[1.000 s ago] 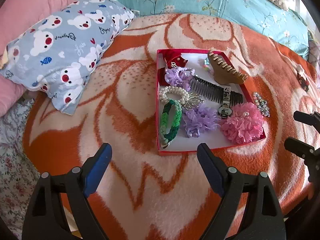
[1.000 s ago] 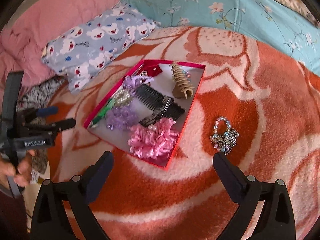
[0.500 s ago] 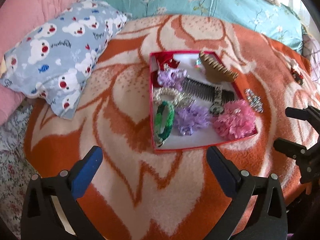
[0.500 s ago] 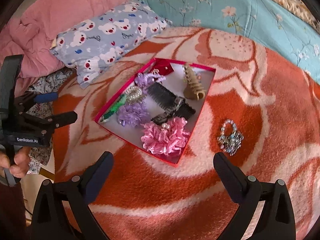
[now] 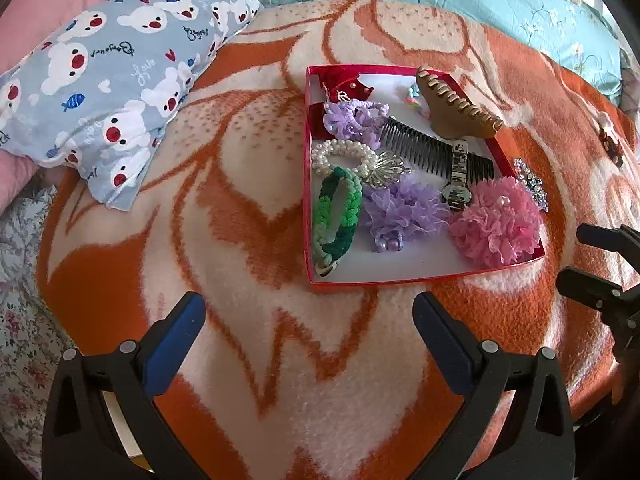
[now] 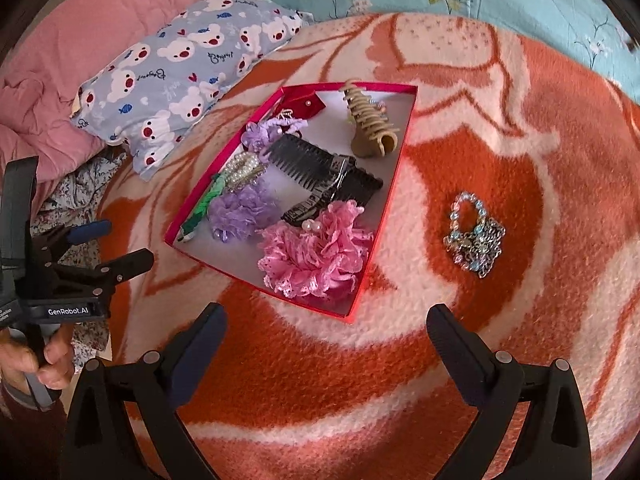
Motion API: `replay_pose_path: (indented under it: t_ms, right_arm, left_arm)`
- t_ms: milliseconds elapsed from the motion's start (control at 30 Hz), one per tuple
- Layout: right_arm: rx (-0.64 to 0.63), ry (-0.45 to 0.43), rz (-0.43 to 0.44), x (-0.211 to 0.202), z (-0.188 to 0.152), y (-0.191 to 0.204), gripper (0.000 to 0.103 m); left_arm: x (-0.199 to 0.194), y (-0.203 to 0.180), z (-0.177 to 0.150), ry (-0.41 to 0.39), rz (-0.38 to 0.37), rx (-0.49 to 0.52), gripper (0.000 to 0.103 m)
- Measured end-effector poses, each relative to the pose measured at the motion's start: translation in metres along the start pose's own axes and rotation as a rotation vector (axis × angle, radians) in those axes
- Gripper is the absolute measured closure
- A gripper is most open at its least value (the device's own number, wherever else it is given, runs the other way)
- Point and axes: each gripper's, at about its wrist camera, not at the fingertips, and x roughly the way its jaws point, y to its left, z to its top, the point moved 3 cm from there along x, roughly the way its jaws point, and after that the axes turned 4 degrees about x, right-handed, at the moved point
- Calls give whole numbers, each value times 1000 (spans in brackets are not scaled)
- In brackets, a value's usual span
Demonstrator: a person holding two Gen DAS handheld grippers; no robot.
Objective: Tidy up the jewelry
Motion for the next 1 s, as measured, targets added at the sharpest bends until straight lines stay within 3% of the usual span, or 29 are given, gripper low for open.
replay_pose_path:
  t_ms: [600,1000]
  right_arm:
    - [-16,-7,-15,2,0,4,2]
    - [-34,-56,-3,-12,8,14,2]
  left_arm:
    - [-1,-1,2,-16,-9,-13,0]
    - [-20,0,8,-71,-26,-17,0]
